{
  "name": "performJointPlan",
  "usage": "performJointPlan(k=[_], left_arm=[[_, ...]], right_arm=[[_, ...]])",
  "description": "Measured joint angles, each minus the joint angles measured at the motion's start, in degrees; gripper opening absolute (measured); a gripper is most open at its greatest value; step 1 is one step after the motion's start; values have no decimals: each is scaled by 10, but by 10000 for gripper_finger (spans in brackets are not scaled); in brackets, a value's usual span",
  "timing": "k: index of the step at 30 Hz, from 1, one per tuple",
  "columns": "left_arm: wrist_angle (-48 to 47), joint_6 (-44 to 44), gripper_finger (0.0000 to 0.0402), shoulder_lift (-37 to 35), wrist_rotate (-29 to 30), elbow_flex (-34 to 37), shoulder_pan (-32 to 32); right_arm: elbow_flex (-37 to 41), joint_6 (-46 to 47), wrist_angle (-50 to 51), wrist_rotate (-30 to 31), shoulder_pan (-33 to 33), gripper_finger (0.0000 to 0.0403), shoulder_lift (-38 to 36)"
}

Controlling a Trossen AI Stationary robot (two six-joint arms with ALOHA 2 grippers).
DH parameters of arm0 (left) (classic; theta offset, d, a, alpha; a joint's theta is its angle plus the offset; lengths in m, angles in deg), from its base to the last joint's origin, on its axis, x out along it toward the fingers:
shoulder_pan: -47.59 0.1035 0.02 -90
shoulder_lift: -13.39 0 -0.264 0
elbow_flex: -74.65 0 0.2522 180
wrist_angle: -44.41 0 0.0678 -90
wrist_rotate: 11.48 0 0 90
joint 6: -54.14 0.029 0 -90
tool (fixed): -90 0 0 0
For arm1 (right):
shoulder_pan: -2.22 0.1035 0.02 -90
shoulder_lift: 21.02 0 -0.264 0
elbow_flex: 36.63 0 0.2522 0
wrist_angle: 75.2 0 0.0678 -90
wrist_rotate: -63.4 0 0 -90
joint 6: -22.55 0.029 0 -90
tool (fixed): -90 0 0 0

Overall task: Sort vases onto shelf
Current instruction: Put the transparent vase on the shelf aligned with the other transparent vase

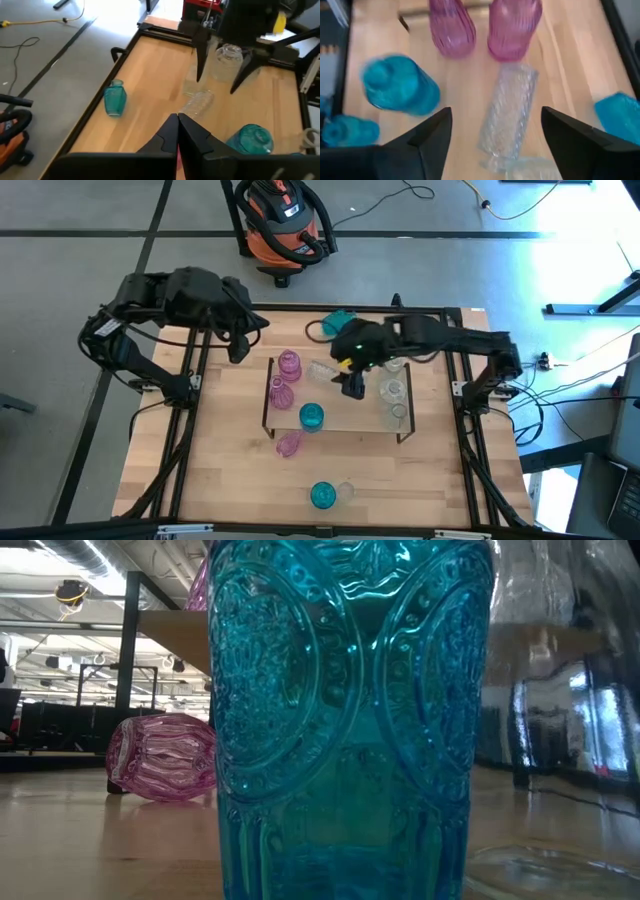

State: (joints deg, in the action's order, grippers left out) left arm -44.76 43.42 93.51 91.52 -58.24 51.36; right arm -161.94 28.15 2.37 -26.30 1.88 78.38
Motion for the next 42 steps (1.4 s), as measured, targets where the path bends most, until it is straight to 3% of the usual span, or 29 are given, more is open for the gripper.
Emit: performJointPlan(k=[21, 36, 42], left_arm=[[-1, 8, 0, 1, -3, 0, 8], [-12, 8, 0, 1, -3, 0, 8], [-14, 8, 0, 1, -5, 0, 8]], right_arm=[[0, -27, 53, 18, -1, 280, 103], [0, 20, 68, 2, -4, 280, 138], [-1, 46, 77, 16, -4, 237, 139]])
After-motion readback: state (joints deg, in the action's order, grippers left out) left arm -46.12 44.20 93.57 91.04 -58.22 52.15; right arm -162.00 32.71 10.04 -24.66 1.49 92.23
